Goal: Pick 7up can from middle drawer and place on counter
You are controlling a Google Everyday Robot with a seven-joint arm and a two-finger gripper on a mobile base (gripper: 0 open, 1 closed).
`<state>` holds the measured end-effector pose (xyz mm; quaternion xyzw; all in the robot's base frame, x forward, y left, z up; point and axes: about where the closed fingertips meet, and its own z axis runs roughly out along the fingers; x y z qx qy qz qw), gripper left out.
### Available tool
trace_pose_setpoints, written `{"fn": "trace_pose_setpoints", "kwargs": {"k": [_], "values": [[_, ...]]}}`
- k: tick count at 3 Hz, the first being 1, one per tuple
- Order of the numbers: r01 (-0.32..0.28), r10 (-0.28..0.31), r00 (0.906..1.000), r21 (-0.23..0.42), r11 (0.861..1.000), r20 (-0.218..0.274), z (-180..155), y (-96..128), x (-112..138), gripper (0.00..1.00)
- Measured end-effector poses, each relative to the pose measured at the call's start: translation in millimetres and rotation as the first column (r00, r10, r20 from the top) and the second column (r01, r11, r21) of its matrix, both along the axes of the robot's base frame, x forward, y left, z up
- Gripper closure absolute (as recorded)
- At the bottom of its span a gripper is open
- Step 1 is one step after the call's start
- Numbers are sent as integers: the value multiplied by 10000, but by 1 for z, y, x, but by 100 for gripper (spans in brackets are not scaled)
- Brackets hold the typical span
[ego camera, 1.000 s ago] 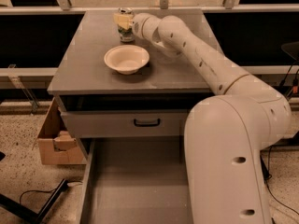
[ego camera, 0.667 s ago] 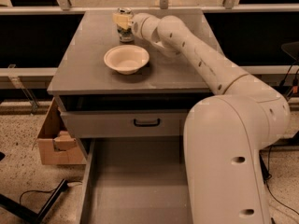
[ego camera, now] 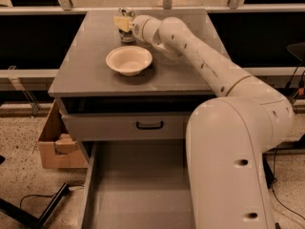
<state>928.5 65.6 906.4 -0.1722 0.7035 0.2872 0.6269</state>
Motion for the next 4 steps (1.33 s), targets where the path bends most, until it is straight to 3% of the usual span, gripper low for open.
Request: {"fn": "trace_pose_setpoints", "kwargs": {"k": [1, 2, 3, 4], "values": [[93, -83, 9997, -420, 9991, 222, 14, -8, -4, 0], [-207, 249, 9990, -1078, 9940, 375, 54, -11, -20, 0], [-652, 655, 9978, -2457, 9671, -71, 90, -31, -53, 0], [-768, 302, 9922, -4012, 9128, -1213, 107, -57, -107, 0]]}}
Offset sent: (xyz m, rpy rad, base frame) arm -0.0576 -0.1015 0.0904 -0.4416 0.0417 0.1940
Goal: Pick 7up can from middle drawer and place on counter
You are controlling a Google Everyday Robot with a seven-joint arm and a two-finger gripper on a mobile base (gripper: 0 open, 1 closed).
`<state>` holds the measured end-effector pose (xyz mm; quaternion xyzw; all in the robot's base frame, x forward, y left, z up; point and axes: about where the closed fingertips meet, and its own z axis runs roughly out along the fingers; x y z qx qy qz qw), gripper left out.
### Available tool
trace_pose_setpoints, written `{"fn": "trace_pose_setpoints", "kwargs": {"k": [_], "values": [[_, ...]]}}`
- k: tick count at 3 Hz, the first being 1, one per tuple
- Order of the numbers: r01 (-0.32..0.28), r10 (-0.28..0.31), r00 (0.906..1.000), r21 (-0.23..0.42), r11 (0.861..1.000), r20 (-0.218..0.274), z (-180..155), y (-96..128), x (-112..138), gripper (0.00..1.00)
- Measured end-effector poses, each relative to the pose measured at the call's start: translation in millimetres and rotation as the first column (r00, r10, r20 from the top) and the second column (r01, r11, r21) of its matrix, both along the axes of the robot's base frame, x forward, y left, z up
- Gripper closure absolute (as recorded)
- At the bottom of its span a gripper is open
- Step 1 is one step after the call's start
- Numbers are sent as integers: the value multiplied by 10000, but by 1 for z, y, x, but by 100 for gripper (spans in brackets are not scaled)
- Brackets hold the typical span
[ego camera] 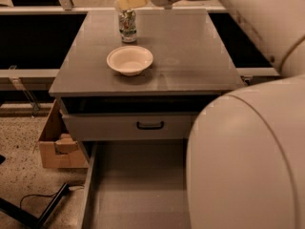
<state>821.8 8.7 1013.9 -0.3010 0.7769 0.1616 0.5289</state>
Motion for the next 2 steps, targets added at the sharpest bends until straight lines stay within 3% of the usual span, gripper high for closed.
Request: {"fn": "trace_pose_setpoints", "kwargs": {"k": [1, 2], "values": [[1243, -1340, 9881, -1201, 9849, -761, 17, -35, -55, 0], [1557, -1656, 9833, -1233, 9801, -749, 21, -45, -62, 0]]}}
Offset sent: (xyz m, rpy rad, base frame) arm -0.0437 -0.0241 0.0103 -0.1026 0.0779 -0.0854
